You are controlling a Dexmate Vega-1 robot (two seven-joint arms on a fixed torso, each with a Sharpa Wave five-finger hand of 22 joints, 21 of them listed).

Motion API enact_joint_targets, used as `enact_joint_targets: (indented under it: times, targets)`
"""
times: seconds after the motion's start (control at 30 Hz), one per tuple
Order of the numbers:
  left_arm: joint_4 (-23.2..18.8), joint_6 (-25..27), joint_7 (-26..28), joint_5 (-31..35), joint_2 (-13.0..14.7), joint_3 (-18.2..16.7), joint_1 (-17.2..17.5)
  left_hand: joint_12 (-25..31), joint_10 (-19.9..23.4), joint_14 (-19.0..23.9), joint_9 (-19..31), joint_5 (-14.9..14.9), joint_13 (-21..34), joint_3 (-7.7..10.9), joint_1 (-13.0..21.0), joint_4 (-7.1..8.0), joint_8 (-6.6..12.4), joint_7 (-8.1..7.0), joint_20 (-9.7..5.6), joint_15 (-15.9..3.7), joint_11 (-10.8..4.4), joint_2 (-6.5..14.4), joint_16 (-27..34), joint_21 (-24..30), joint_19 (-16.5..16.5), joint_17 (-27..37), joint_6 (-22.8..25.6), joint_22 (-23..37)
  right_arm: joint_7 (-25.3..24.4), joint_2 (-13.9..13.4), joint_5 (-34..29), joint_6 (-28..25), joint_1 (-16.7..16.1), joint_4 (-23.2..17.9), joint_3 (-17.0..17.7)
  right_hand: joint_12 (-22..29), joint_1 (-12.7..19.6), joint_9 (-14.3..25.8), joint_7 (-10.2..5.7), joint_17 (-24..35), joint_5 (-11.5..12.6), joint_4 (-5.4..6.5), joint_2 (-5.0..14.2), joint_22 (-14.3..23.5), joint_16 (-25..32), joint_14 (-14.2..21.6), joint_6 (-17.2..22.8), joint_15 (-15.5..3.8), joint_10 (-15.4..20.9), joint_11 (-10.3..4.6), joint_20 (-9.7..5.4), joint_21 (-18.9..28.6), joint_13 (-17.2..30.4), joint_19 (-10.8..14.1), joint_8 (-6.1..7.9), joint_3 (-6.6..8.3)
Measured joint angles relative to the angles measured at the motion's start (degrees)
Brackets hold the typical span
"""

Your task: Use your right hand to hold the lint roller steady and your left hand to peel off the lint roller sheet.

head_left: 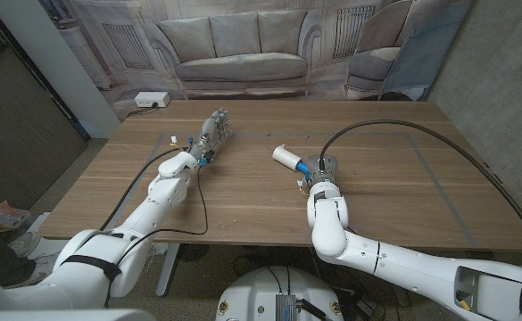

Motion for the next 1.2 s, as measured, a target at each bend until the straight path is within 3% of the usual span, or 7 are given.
enact_joint_targets:
  times: [0.1,0.3,0.43,0.73,1.03,1.07,1.2]
  targets:
    - [0.8,-0.1,-0.2,0.1,-0.2,0.0,-0.4,0.0,0.0,0.0,0.0,0.0,0.0,0.0,0.0,0.0,0.0,0.0,0.0,0.0,0.0,0.0,0.0,0.0,0.0,0.0,0.0,0.0,1.0,0.4,-0.7,0.9,-0.4,0.6,1.2,1.3,2.0,0.0,0.27,1.8,-1.8,0.15,-0.41,2.4,2.9,4.4,4.3,0.05,3.0,0.73,-0.03,4.9,0.2,0.8,0.99,-1.81]
    - [1.9,-0.4,-0.4,0.5,-0.6,-0.2,-1.0,0.0,0.0,0.0,0.0,0.0,0.0,-0.16,0.0,0.16,0.0,0.0,0.0,0.0,0.0,0.0,0.0,0.0,0.0,0.0,0.0,0.0,1.1,1.0,-0.5,2.7,-1.5,1.1,3.3,6.0,2.7,0.4,5.18,8.2,-4.7,1.02,-1.15,6.0,11.3,12.5,9.8,1.19,11.3,4.89,-0.13,16.5,2.7,3.6,3.26,-5.95]
    - [3.5,-0.7,-0.9,0.9,-1.0,-0.4,-1.9,0.0,0.0,0.0,0.0,0.0,0.0,-0.32,0.0,0.32,0.0,0.0,0.0,0.0,0.0,0.0,0.0,0.0,0.0,0.0,0.0,0.0,-1.2,1.2,1.4,4.8,-2.8,1.2,5.3,7.6,3.0,0.9,7.01,13.7,-5.2,1.39,-1.43,6.8,16.6,16.5,11.6,0.81,15.3,4.94,-0.21,22.9,5.2,5.5,3.27,-8.05]
    - [5.6,-1.3,-1.4,1.6,-1.7,-0.7,-3.1,0.0,0.0,0.0,0.0,0.0,0.0,-0.32,-0.6,0.32,0.0,0.01,0.0,0.0,0.0,0.6,0.0,0.0,0.0,0.0,0.0,0.0,-6.6,1.3,4.6,7.2,-4.7,1.5,7.8,7.7,3.7,1.2,8.21,16.6,-5.3,1.01,-2.11,7.5,18.3,18.6,12.8,-1.08,17.7,3.73,-0.21,27.9,6.8,6.1,3.52,-8.6]
    - [6.6,-1.5,-1.8,2.2,-2.2,-1.0,-3.7,0.0,0.0,0.0,0.0,0.0,0.0,-0.32,-0.6,0.32,0.0,0.01,-0.01,0.0,0.0,0.6,0.0,0.0,0.0,0.0,0.0,0.0,-21.7,1.4,11.3,10.4,-7.7,1.6,10.7,8.0,3.9,1.2,8.42,16.5,-5.3,0.92,-2.34,7.7,18.3,18.6,13.8,-2.26,18.3,3.93,-0.21,29.8,7.6,6.1,3.52,-8.83]
    - [6.7,-1.5,-1.9,2.4,-2.3,-1.0,-3.7,0.0,0.0,0.0,0.0,0.0,0.0,-0.32,-0.6,0.32,0.0,0.01,-0.01,0.0,0.0,0.6,0.0,0.0,0.0,0.0,0.0,0.0,-22.8,2.1,11.9,10.6,-9.8,2.2,12.6,8.0,3.9,1.3,8.42,16.5,-5.3,0.92,-2.34,7.7,18.3,18.6,13.8,-2.29,18.3,3.93,-0.21,29.8,7.7,6.1,3.52,-8.83]
    - [6.7,-1.5,-1.9,2.4,-2.4,-1.1,-3.7,0.0,0.0,0.0,0.0,0.0,0.0,-0.32,-0.6,0.32,0.0,0.01,-0.01,0.0,0.0,0.6,0.0,0.0,0.0,0.0,0.0,0.0,-29.9,2.1,14.6,11.5,-9.8,2.2,12.6,8.2,4.2,1.5,8.51,17.1,-5.3,0.93,-2.64,7.5,18.3,18.9,14.6,-2.61,18.9,3.93,-0.21,30.3,8.1,6.1,3.52,-8.83]
